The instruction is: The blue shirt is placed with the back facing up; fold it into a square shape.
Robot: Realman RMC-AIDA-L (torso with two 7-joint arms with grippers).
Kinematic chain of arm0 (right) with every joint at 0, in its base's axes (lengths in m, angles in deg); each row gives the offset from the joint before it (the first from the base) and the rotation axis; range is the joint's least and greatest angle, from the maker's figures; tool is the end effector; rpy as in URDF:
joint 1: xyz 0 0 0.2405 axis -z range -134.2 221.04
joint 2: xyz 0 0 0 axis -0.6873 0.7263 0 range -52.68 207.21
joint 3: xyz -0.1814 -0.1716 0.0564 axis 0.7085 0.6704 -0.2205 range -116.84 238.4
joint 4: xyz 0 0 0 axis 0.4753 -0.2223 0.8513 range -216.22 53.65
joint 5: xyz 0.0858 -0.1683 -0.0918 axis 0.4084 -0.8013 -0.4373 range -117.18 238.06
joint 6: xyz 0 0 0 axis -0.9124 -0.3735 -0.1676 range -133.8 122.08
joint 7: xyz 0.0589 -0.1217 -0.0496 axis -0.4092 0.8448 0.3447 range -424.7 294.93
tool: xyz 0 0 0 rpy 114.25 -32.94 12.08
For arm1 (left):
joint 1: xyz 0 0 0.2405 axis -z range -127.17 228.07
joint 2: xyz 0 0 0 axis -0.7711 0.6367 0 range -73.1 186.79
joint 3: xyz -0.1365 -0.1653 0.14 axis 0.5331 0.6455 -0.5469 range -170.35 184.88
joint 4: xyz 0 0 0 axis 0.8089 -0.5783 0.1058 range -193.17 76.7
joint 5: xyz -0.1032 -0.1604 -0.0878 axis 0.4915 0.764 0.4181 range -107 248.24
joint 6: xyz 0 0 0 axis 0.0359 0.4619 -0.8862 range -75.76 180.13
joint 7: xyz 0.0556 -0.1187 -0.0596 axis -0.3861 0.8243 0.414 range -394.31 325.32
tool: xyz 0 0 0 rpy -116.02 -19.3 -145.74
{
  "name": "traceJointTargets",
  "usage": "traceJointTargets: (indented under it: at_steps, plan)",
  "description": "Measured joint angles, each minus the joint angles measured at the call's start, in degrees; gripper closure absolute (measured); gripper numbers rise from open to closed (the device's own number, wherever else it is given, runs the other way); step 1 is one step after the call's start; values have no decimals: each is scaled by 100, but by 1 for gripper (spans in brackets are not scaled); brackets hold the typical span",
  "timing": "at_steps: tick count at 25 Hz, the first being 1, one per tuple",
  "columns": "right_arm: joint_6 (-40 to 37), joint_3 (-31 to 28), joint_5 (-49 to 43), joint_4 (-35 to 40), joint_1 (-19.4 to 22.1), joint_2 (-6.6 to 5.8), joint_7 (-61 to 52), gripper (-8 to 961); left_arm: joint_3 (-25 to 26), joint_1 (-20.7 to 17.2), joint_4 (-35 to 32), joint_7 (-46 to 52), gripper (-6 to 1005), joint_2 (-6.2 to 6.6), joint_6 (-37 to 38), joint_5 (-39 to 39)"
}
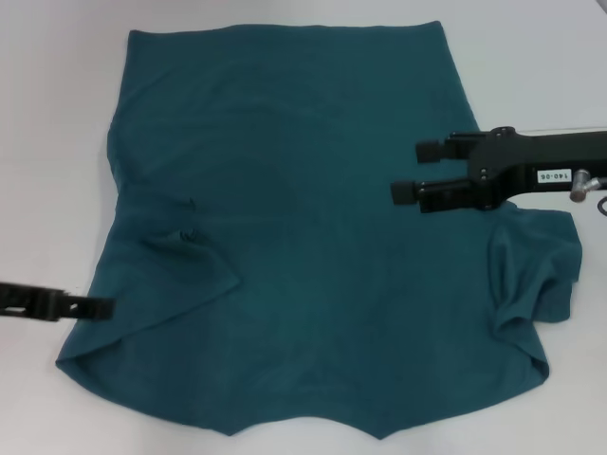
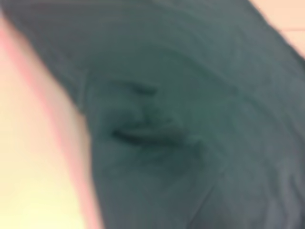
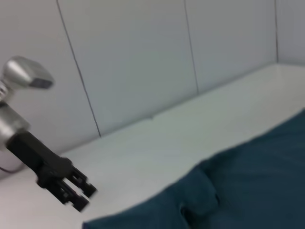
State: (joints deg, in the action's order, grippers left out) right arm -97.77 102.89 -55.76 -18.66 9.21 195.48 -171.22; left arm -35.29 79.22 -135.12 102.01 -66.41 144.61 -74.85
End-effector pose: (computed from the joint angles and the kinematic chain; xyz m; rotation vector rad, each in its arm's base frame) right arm 0.1955 0.3729 0.0720 -2.6710 0.6496 0.5923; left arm -0.2557 0.3414 0.0711 -2.3125 -1.3554 -0.0582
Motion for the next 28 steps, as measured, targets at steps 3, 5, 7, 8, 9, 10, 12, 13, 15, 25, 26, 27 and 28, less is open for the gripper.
traceJointTargets:
  at_steps: [3,5,7,8,9,10,12,13,15,25,26,27,28]
  plan:
    - [1,5,-323,128,-134,16,-278,42,-24,-109,-174,-9,355,8,2,-218]
    - [2,6,-429,131,-207,18,-396,42,-54,-172,-239,-140,314,-5,-28,-292]
    - [8,8,-527,135,-295,22,-529,42,-88,-217,-270,-294,272,-34,-100,-400]
    - [11,8,-581,144,-343,30,-600,42,-103,-226,-268,-358,251,-47,-153,-481]
    - [11,8,-636,155,-383,35,-666,42,-114,-231,-251,-405,230,-57,-203,-545]
    - [12,8,-691,165,-428,41,-730,42,-132,-232,-206,-434,209,-62,-261,-613]
    - [14,8,-783,185,-506,53,-821,42,-201,-233,-113,-448,161,-64,-352,-727]
    - [17,8,-814,193,-537,61,-843,42,-254,-233,-74,-425,138,-65,-408,-794]
    - [34,10,-854,194,-574,73,-851,42,-329,-231,-24,-339,90,-66,-499,-903]
    - [269,142,-878,162,-587,96,-831,41,-576,-50,515,56,90,-64,-759,-1054]
    - [291,146,-878,158,-586,97,-820,41,-605,-37,540,78,90,-62,-772,-1058]
    - [292,148,-879,157,-586,97,-819,41,-605,-37,540,78,91,-62,-772,-1058]
    - [292,149,-879,156,-587,96,-818,41,-630,-29,555,102,91,-59,-786,-1065]
